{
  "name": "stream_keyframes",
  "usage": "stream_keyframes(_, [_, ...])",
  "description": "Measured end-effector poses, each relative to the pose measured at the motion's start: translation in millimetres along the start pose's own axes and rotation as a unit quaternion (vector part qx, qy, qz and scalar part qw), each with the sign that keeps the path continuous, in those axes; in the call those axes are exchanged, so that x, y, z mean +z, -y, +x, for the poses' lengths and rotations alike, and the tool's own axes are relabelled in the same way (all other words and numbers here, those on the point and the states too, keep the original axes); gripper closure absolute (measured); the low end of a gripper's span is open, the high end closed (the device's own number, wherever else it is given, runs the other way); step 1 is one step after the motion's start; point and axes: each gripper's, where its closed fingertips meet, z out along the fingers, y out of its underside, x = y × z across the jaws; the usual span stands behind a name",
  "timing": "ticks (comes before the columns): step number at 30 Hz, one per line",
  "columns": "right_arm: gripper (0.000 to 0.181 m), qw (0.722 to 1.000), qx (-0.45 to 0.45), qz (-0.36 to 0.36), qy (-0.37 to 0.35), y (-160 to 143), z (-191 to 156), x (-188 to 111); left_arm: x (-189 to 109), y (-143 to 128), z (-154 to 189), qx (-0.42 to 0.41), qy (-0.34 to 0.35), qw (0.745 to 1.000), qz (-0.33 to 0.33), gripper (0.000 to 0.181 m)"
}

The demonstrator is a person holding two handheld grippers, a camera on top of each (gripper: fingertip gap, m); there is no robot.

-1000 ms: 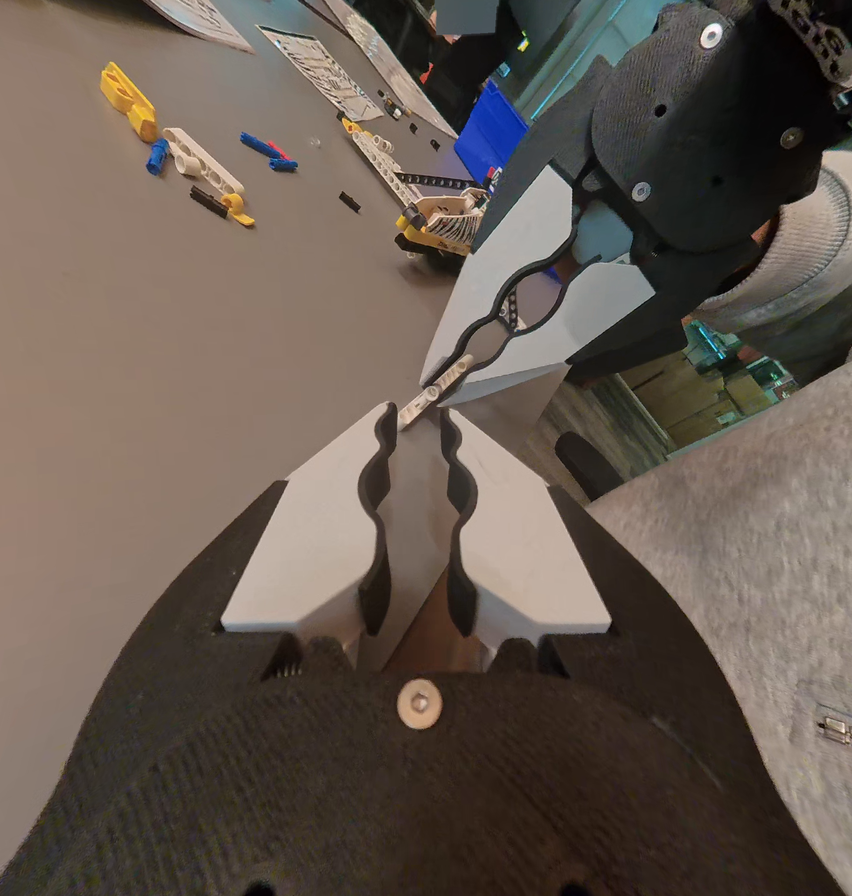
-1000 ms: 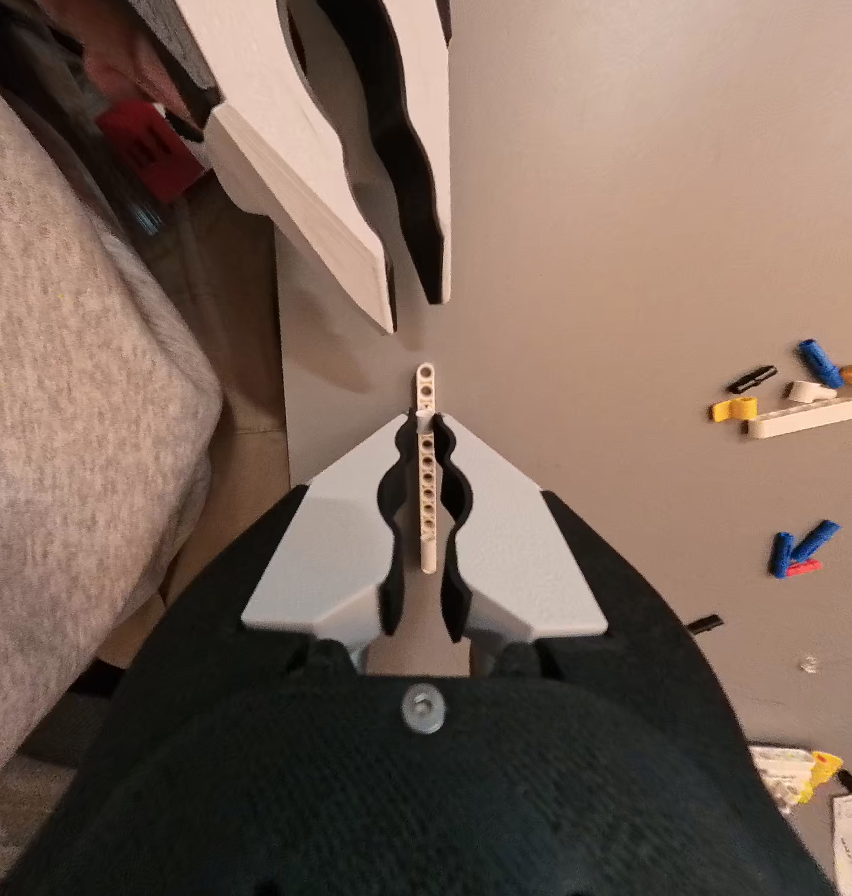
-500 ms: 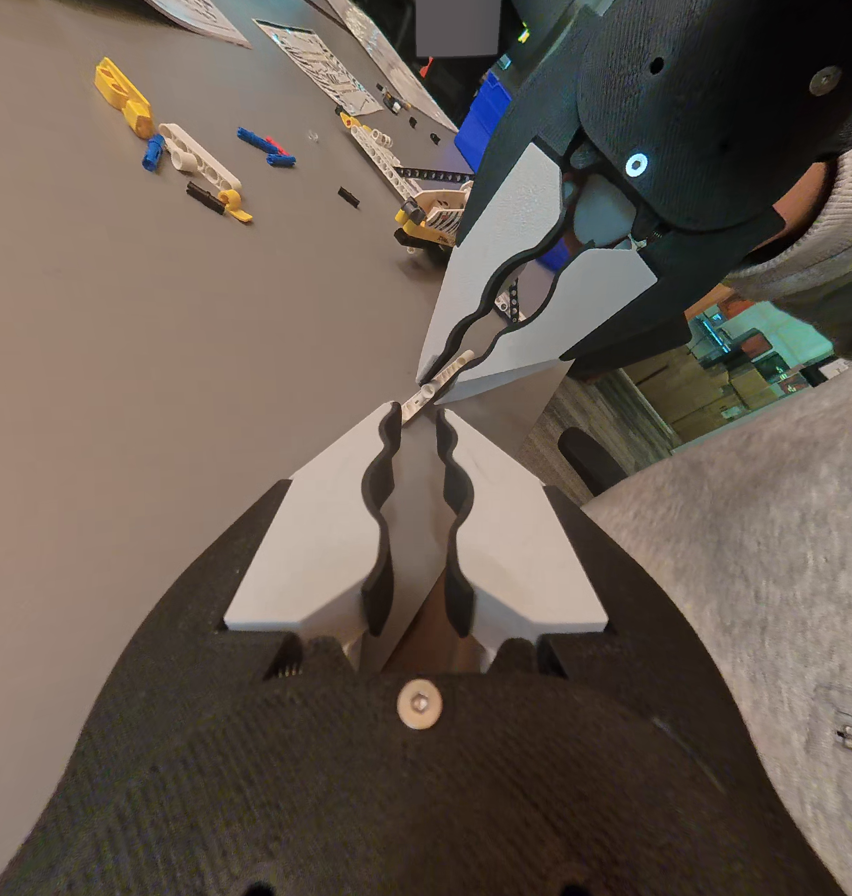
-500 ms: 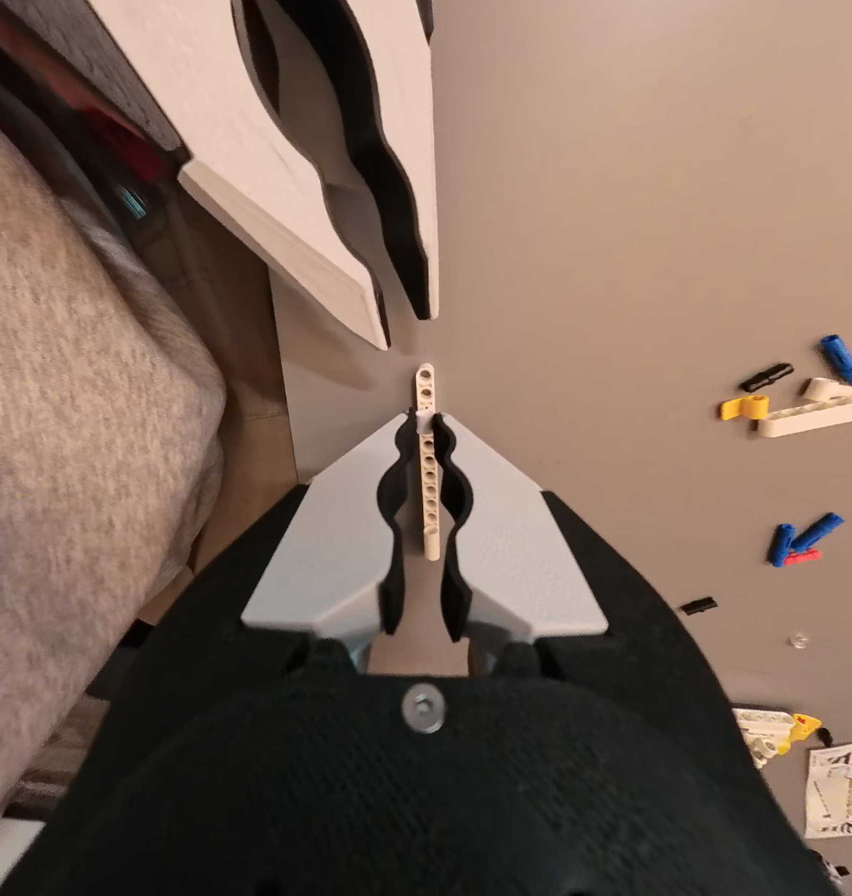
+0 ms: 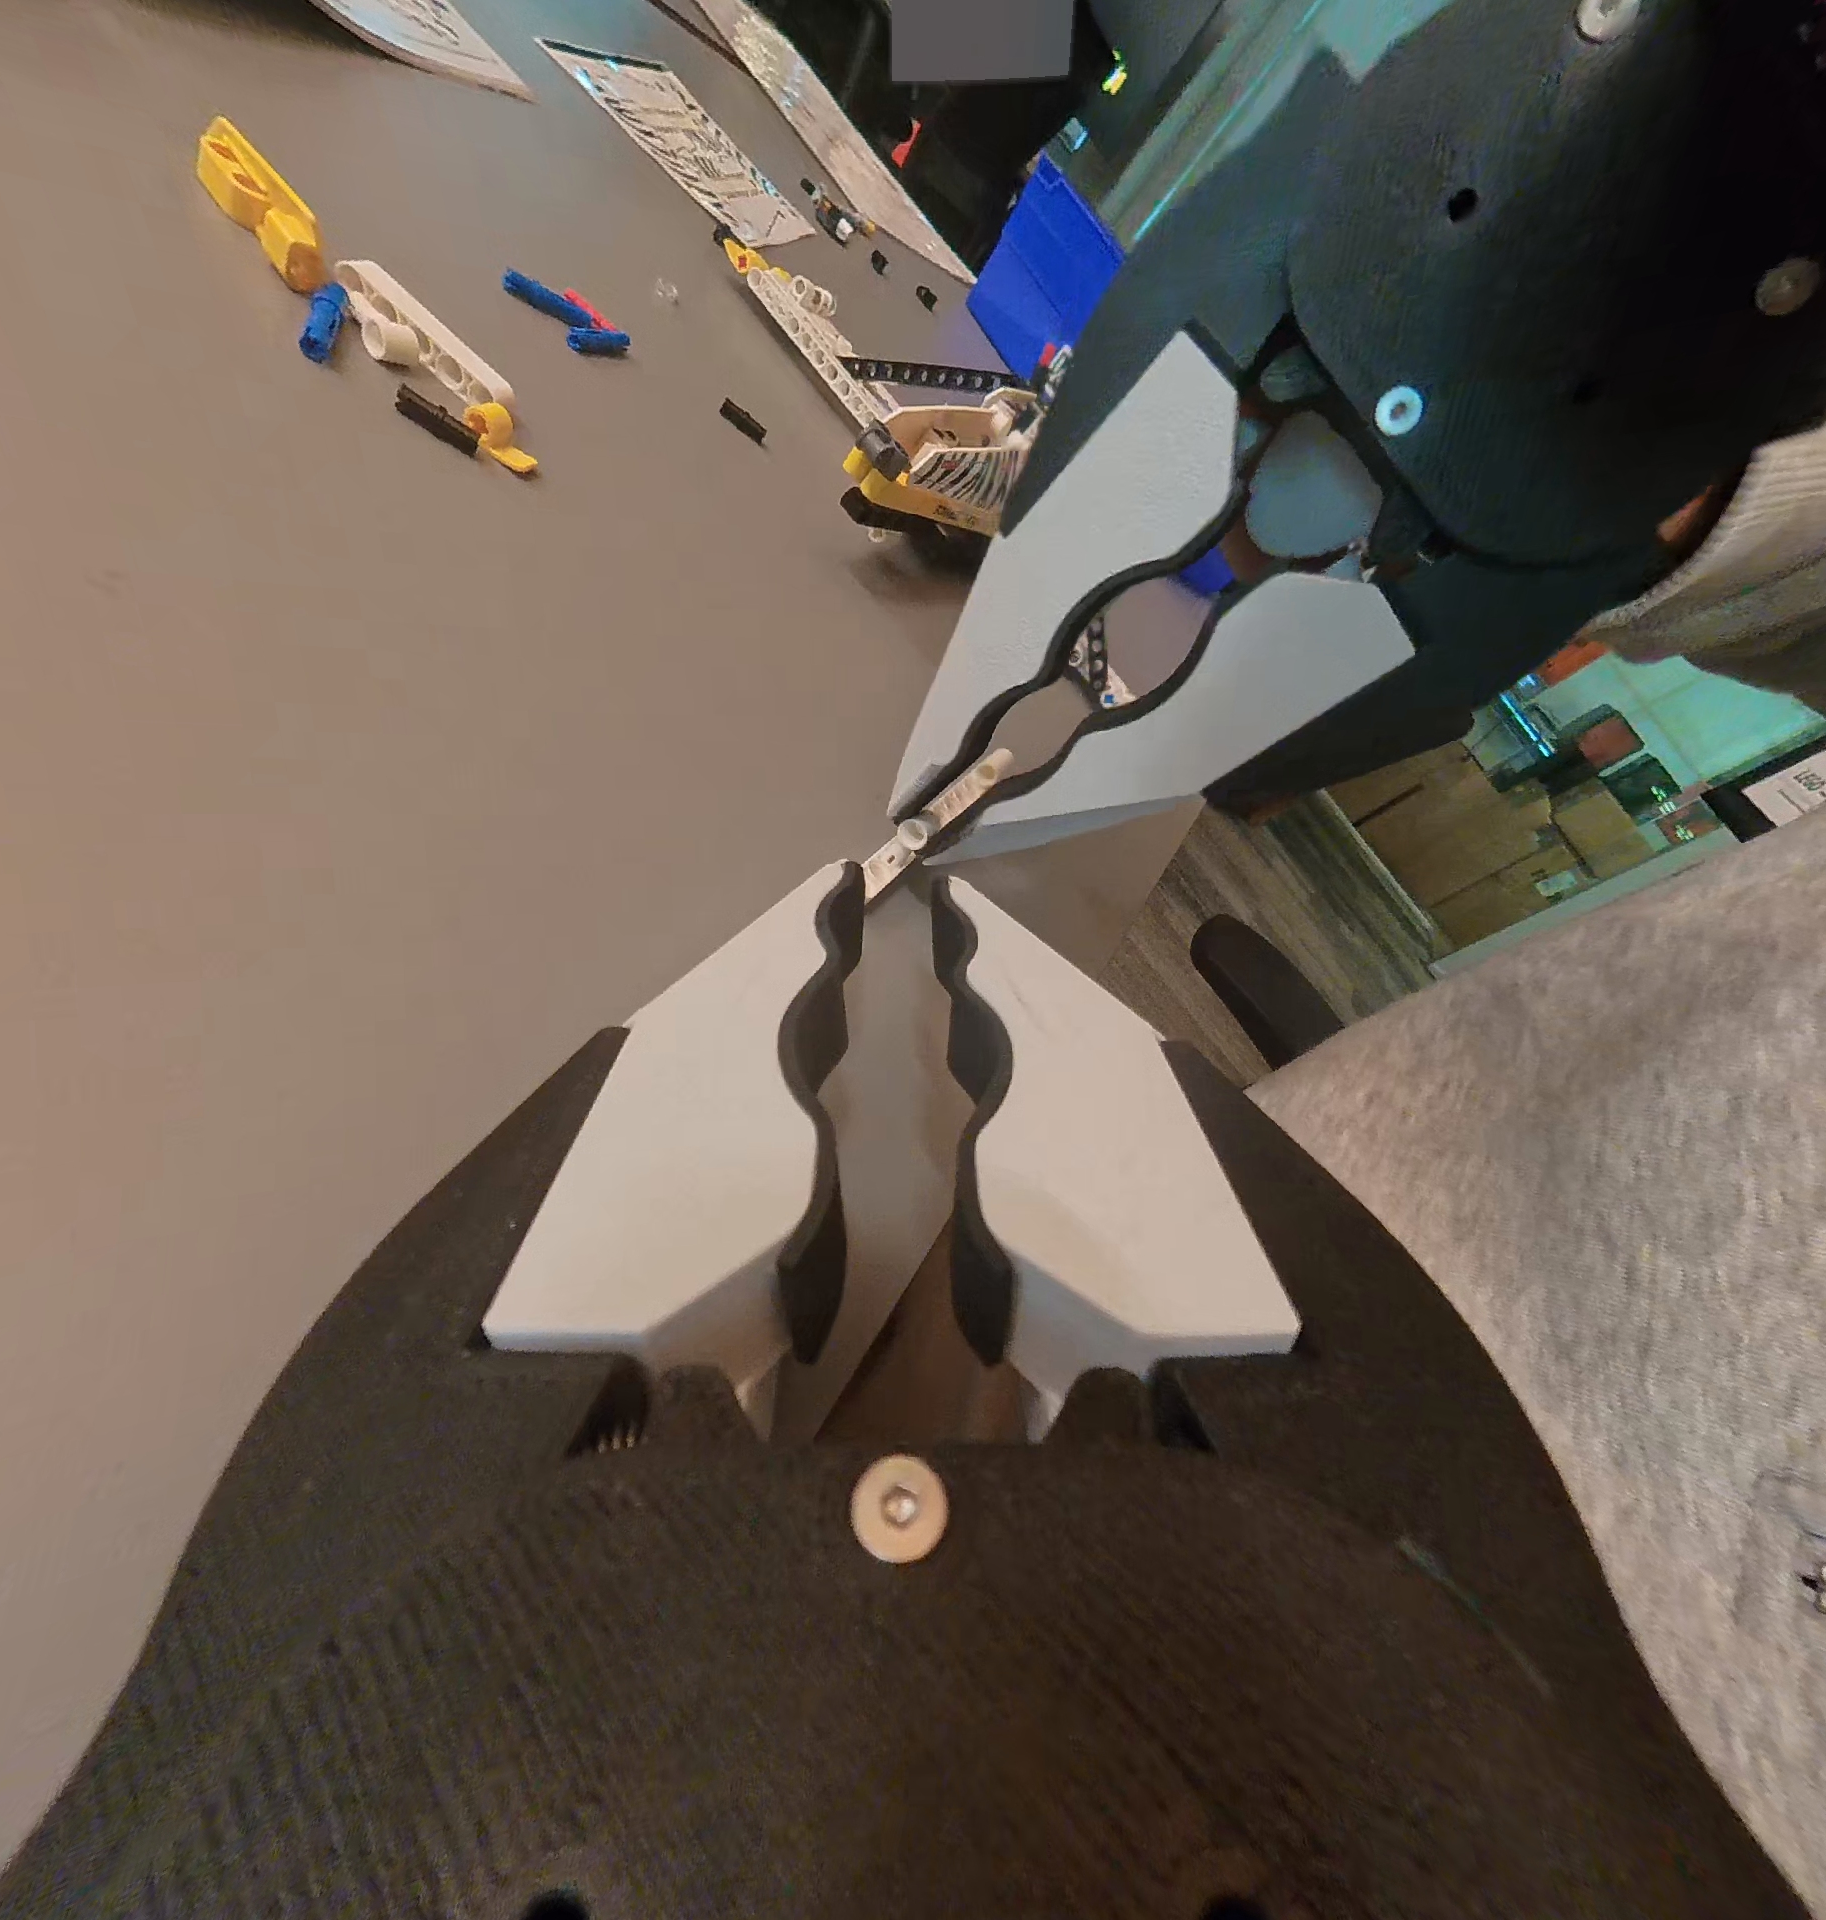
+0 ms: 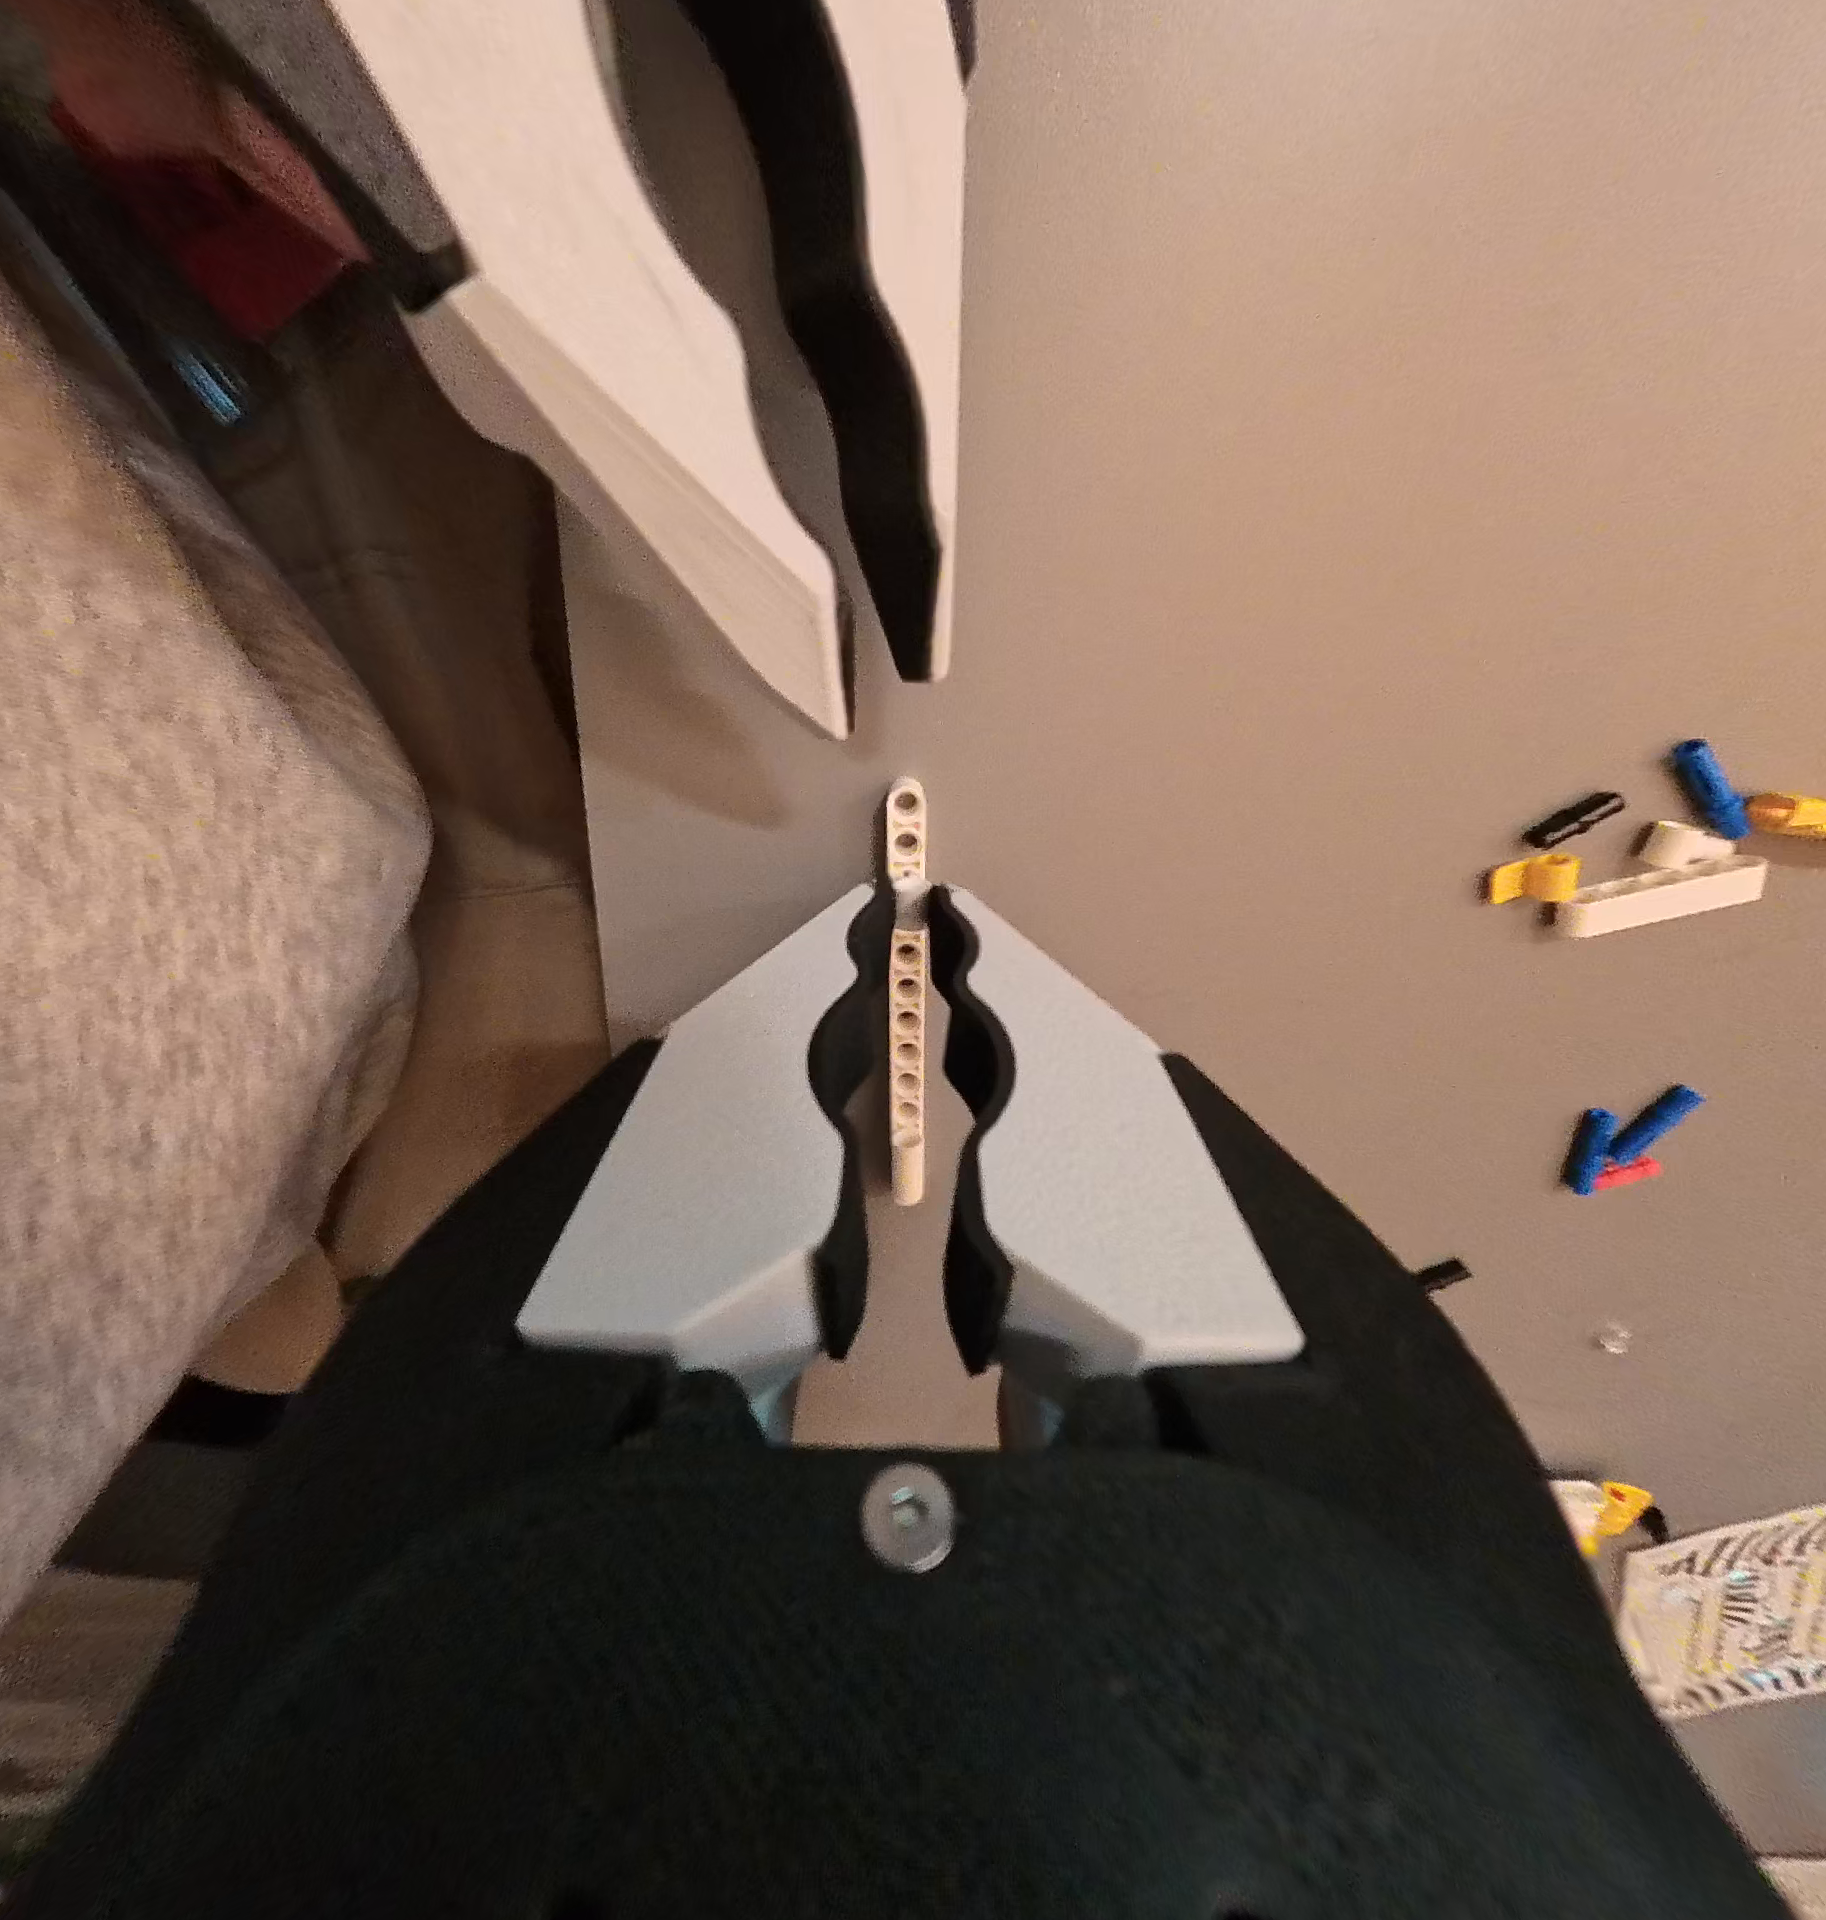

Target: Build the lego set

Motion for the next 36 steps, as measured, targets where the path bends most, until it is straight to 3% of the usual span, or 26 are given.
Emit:
stream_keyframes(10, [0.176,0.998,-0.005,0.02,-0.051,2.2,-1.7,0.8,0.0,-0.1,0.1,-0.001,-0.001,1.0,0.001,0.171])
stream_keyframes(16, [0.176,0.996,0.064,0.062,0.01,2.7,-0.5,-0.2,-0.1,-0.3,0.3,-0.002,-0.002,1.0,0.001,0.171])
stream_keyframes(27, [0.176,0.991,0.087,0.07,0.07,1.4,-0.6,4.4,-0.1,-0.4,0.1,-0.003,-0.003,1.0,0.0,0.171])
stream_keyframes(36, [0.176,0.994,0.058,0.07,0.062,1.8,-0.8,6.6,-0.3,-0.3,0.0,-0.004,-0.005,1.0,0.0,0.172])
